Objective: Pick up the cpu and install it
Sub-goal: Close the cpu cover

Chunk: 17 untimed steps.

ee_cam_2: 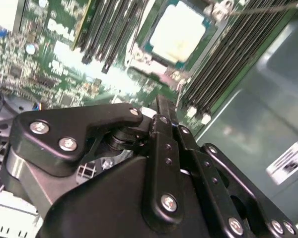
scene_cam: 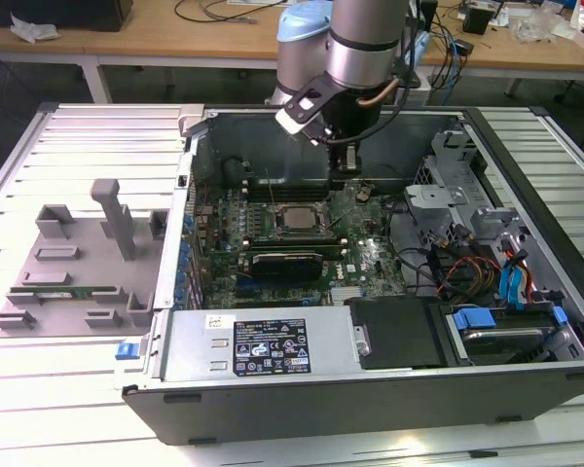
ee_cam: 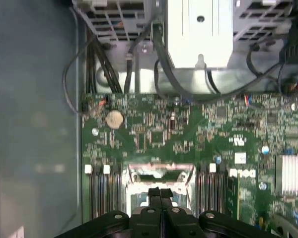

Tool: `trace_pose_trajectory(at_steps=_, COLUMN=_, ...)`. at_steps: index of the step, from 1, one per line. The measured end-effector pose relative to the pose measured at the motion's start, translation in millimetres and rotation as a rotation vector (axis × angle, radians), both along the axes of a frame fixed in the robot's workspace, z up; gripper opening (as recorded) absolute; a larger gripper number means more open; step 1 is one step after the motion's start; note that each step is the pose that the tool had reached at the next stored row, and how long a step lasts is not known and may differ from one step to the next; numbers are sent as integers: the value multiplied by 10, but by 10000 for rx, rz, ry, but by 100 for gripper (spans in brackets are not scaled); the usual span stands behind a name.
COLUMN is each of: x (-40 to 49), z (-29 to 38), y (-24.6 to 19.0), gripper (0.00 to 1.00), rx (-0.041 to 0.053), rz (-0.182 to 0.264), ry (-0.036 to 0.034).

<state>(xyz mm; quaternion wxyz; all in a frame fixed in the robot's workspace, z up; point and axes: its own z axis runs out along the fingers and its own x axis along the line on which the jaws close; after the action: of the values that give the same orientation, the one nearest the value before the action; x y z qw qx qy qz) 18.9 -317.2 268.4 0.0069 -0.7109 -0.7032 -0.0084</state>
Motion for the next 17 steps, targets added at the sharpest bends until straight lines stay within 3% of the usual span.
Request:
trace_pose_trajectory(at_steps=8, x=340, z=0, y=-5, gripper=11, rx=0, rz=3, ry=3)
trace_pose_trajectory(at_steps=11, x=349, z=-1, y=-5, gripper=11, rx=0, rz=1, ry=3)
trace_pose_trajectory(at_steps=17, x=350, z=-195, y=-5, gripper=11, rx=0, rz=2, ry=-4)
